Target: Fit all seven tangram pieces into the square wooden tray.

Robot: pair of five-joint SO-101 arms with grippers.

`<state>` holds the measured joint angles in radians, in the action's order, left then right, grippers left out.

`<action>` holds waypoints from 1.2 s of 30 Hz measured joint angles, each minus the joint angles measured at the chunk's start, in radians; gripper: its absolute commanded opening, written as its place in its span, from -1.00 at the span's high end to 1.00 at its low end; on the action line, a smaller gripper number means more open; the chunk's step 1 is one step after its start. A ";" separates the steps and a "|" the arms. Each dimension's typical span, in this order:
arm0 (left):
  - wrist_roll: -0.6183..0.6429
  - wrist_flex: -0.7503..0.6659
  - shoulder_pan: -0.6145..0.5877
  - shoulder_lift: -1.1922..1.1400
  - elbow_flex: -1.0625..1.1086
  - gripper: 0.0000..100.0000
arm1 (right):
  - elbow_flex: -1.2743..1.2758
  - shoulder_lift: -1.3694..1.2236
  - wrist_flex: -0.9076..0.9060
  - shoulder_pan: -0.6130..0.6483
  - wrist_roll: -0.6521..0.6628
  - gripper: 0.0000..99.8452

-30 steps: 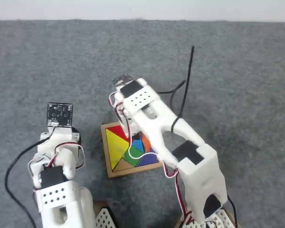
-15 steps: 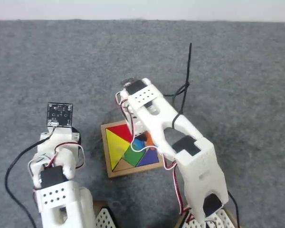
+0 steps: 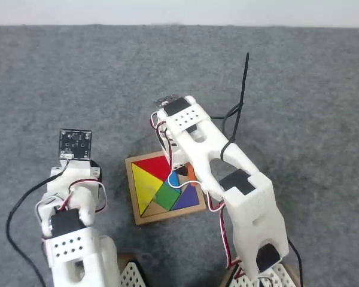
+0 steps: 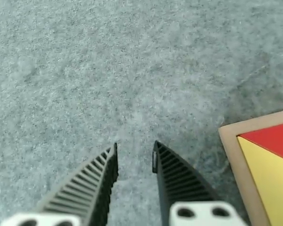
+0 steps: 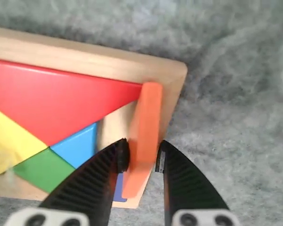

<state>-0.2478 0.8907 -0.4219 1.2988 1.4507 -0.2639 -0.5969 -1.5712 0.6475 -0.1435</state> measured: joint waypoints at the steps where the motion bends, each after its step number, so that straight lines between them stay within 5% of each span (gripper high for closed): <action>1: 0.000 0.000 0.000 0.000 0.000 0.77 | -0.002 0.000 0.000 0.000 0.002 0.69; 5: 0.000 0.000 -0.002 0.000 0.000 0.77 | -0.020 0.000 0.000 0.008 0.008 0.42; 10: 0.000 0.000 -0.002 0.000 0.000 0.77 | -0.029 0.000 0.000 0.006 0.008 0.42; 27: 0.000 0.000 0.000 0.000 0.000 0.77 | -0.054 0.000 0.002 0.012 0.008 0.99; 36: -0.002 0.000 0.000 0.000 0.000 0.77 | -0.054 0.000 0.002 0.012 0.029 0.98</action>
<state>-0.2493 0.8907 -0.4219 1.2988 1.4507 -0.3176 -0.5969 -1.5696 0.6598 -0.1143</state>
